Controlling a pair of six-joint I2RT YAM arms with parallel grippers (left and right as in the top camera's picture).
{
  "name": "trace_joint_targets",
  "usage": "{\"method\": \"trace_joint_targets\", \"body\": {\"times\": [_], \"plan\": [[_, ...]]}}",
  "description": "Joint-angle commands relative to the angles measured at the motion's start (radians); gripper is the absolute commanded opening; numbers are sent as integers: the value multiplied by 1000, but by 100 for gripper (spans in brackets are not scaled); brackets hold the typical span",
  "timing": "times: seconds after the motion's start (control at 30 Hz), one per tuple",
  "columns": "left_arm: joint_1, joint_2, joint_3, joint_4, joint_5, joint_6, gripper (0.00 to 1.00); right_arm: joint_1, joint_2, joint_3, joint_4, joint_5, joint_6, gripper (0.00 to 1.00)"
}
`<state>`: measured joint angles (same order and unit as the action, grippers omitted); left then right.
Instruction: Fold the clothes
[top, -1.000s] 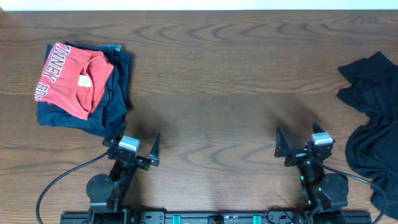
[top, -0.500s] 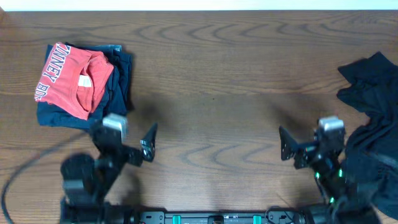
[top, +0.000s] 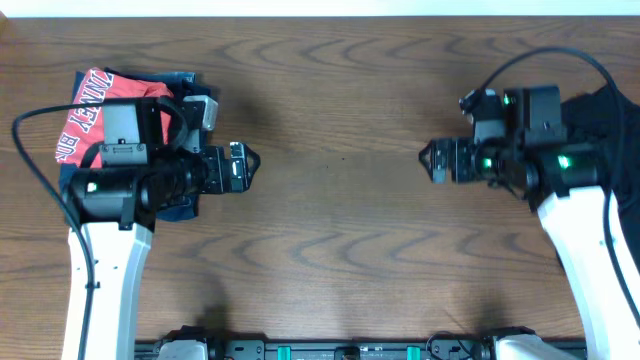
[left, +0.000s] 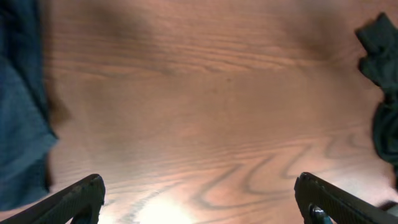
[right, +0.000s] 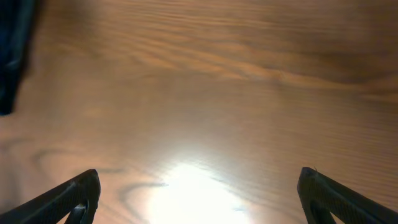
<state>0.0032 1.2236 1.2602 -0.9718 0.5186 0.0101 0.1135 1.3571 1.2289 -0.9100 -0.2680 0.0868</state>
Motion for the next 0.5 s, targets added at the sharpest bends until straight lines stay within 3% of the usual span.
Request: {"method": "trace_joint_targets", "body": {"times": [0.0, 0.13, 0.33, 0.47], "plan": [[-5, 8, 25, -15, 65, -5, 98, -65, 92, 68, 16, 214, 85, 99], [-5, 4, 25, -19, 65, -4, 98, -174, 200, 95, 100, 436, 218, 99], [-5, 5, 25, -19, 65, -4, 98, -332, 369, 95, 266, 441, 249, 86], [-5, 4, 25, -19, 64, -4, 98, -386, 469, 95, 326, 428, 245, 85]]}}
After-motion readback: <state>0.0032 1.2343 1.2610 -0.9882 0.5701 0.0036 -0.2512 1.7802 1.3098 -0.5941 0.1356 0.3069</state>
